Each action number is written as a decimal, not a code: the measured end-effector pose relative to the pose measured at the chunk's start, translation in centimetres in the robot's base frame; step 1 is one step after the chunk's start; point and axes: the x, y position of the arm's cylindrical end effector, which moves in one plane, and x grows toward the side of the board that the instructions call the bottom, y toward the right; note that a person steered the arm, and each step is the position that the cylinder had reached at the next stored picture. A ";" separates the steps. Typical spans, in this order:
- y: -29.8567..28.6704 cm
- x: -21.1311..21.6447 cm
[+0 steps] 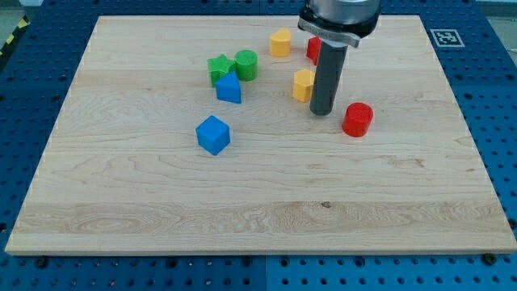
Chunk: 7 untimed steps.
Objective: Slide the yellow hexagon close to the yellow heart
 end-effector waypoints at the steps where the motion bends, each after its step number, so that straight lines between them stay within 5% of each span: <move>1: -0.2 -1.2; 4: -1.6 0.1; 7: -2.3 -3.3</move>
